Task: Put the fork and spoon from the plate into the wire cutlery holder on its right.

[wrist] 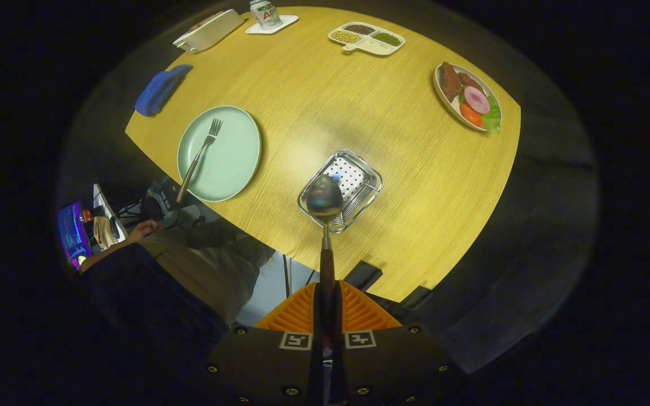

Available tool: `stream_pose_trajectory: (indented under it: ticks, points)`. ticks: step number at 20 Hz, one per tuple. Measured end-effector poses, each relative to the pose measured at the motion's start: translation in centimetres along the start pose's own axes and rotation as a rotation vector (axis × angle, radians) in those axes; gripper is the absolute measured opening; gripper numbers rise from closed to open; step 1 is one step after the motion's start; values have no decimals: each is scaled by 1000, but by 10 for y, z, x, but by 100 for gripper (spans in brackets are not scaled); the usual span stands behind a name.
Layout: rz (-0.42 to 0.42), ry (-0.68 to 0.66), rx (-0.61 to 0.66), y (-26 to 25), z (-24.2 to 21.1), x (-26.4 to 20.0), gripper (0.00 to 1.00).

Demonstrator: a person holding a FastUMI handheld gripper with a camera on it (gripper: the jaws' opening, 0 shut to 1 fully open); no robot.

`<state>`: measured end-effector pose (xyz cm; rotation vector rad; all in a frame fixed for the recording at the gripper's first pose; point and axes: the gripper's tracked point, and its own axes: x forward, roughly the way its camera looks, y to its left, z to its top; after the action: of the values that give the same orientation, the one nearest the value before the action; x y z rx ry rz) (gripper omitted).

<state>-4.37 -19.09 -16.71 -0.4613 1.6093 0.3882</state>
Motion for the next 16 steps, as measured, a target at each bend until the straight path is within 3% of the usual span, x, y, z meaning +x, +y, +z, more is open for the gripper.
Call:
stream_pose_trajectory:
  ticks: [12, 16]
  points:
    - [-80, 90, -17, -29, 38, 54, 7]
    - [-60, 71, -4, -23, 44, 50, 12]
